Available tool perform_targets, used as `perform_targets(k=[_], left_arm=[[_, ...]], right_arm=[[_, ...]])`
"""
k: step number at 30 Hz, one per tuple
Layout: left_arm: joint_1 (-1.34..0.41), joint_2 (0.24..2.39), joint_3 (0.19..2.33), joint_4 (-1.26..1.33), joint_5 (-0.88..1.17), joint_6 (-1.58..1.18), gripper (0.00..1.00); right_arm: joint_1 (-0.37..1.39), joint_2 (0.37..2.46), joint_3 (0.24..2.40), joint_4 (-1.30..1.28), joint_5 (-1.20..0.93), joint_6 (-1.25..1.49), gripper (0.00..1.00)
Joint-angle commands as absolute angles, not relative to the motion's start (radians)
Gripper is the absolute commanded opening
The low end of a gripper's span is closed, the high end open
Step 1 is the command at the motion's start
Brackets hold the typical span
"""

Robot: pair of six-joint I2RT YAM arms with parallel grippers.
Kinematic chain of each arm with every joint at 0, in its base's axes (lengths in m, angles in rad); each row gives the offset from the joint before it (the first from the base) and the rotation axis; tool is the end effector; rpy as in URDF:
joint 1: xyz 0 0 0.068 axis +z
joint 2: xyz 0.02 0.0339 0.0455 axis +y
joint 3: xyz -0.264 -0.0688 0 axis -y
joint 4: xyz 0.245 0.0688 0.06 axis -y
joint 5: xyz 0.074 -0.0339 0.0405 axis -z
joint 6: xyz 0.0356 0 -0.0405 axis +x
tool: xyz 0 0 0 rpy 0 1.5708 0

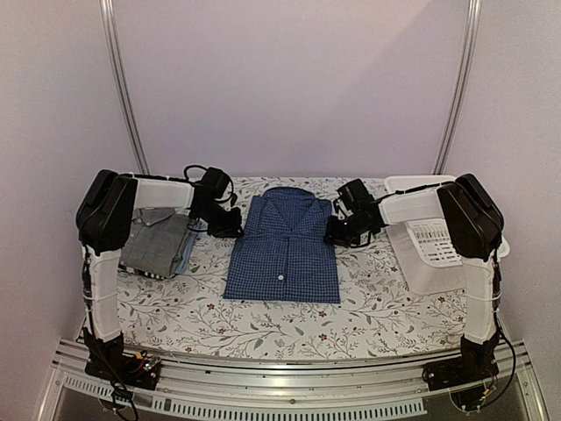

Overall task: Fold and stack the long sleeve shirts
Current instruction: Smooth out the 2/3-rectangle-folded shirt at the center of the board, then pick up the 2/3-rectangle-folded shirt from the center of the board.

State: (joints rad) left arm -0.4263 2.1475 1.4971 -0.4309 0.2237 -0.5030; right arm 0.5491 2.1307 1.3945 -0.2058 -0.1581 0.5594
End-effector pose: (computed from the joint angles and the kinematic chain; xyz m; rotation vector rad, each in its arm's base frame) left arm 0.4032 -0.1918 0.1383 -0.0283 2.7452 -0.5827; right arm 0.3777 0.2377 0.1289 -0.0540 2.6187 0.6245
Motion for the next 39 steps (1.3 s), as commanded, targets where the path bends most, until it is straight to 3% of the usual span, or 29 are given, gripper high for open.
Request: perform_targets(k=[1, 7, 12, 15, 18, 25, 39], left_arm=[[-0.419, 2.17, 1.552, -0.453, 0.221, -0.481, 0.15], [-0.416, 2.131, 1.607, -0.498, 0.199, -0.471, 0.23], [-0.416, 2.034, 1.563, -0.495, 0.2, -0.485, 0.4], [-0.418, 1.949, 1.485, -0.478, 0.198, -0.507, 0.42], [-0.421, 1.851, 1.373, -0.441, 0.22, -0.539, 0.4], [-0.478, 1.641, 1.075, -0.344, 0.306, -0.604, 0.22], [-0.657, 1.54, 0.715, -0.155, 0.362, -0.744, 0.15]], right_arm=[[0.546, 2.162, 1.437, -0.264, -0.134, 0.535, 0.16], [0.548, 2.093, 1.461, -0.316, -0.095, 0.509, 0.19], [0.562, 1.988, 1.431, -0.346, -0.048, 0.495, 0.25], [0.584, 1.928, 1.389, -0.348, -0.027, 0.497, 0.26], [0.614, 1.865, 1.332, -0.347, -0.016, 0.514, 0.26], [0.75, 1.749, 1.173, -0.334, 0.036, 0.6, 0.26], [0.906, 1.665, 0.914, -0.247, 0.023, 0.818, 0.25]])
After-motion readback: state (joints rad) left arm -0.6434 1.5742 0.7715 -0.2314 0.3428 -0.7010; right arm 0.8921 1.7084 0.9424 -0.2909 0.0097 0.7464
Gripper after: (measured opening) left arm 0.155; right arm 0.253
